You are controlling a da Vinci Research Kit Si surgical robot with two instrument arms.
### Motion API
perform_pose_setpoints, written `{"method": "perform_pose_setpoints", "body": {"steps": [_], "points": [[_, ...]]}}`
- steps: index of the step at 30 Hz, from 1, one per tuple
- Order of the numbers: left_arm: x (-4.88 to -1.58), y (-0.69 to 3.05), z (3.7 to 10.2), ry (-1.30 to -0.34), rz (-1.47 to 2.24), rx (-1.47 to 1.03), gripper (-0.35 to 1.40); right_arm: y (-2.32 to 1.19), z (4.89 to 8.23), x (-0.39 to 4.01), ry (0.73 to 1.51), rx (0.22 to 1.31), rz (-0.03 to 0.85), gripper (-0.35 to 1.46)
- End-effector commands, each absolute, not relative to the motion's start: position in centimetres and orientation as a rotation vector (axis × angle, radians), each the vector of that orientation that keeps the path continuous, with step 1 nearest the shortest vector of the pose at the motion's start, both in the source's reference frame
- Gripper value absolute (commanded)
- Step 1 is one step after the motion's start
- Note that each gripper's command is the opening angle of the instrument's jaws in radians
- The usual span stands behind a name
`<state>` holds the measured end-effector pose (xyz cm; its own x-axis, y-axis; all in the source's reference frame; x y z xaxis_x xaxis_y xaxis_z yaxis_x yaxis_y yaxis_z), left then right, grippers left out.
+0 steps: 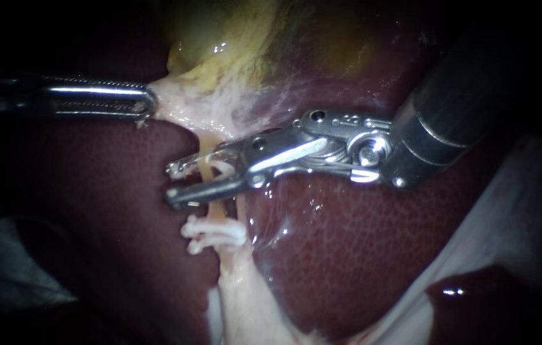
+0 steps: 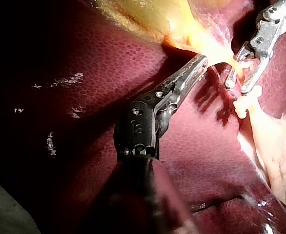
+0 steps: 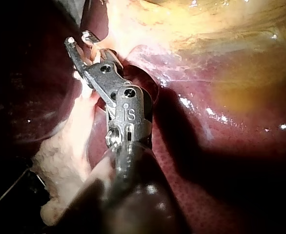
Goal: Clipping third clip left tube
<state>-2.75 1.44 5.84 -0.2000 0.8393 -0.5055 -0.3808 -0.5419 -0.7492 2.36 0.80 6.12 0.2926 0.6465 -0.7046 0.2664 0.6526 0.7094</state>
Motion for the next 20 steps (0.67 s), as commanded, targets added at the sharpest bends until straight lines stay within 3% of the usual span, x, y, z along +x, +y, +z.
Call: {"method": "perform_pose_setpoints", "body": {"steps": [1,4,20], "points": [[-2.75,1.44,5.84,-0.603,1.851,-1.201,-0.35,0.8,6.12,2.36,1.286,0.884,0.306,-0.16],[-2.75,1.44,5.84,-0.603,1.851,-1.201,-0.35,0.8,6.13,2.34,1.271,0.913,0.324,-0.35],[-2.76,1.44,5.84,-0.602,1.851,-1.201,-0.35,0.76,6.17,2.34,1.26,0.93,0.333,-0.35]]}}
